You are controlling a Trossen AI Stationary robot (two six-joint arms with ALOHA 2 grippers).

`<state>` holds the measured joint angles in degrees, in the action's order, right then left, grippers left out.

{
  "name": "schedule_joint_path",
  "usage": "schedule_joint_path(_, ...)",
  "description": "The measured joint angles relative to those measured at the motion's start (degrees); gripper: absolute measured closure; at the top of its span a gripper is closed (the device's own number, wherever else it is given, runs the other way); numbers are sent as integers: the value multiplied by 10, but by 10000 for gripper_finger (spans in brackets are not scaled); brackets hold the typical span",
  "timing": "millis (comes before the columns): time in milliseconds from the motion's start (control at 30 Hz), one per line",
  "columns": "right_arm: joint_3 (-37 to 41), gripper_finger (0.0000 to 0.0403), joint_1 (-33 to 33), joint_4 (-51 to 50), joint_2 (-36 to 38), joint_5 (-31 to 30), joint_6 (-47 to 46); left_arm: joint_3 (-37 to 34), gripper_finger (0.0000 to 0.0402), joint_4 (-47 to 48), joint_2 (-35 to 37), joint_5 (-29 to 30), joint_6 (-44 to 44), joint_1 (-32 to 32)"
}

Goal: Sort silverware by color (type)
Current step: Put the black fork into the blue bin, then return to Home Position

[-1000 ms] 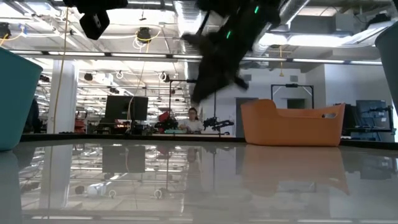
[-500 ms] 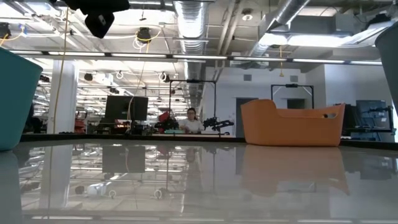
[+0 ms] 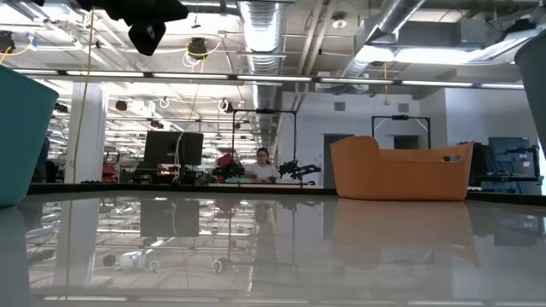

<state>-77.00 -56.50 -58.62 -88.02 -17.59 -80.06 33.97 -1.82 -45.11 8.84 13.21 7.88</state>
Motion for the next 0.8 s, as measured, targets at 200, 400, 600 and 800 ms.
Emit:
schedule_joint_path(200, 0, 378, -24, -31, -48, 14, -39, 0, 402, -30, 0, -33, 15, -25)
schedule_joint_path(400, 0, 364, -22, -45, -80, 59, -41, 0, 402, -35, 0, -50, 17, -40)
schedule_joint_path(600, 0, 290, -10, -66, -79, 93, -41, 0, 401, -38, 0, -61, 35, -41)
schedule_joint_path(800, 0, 217, 13, -74, -32, 117, -13, 0, 402, -37, 0, -58, 30, -41)
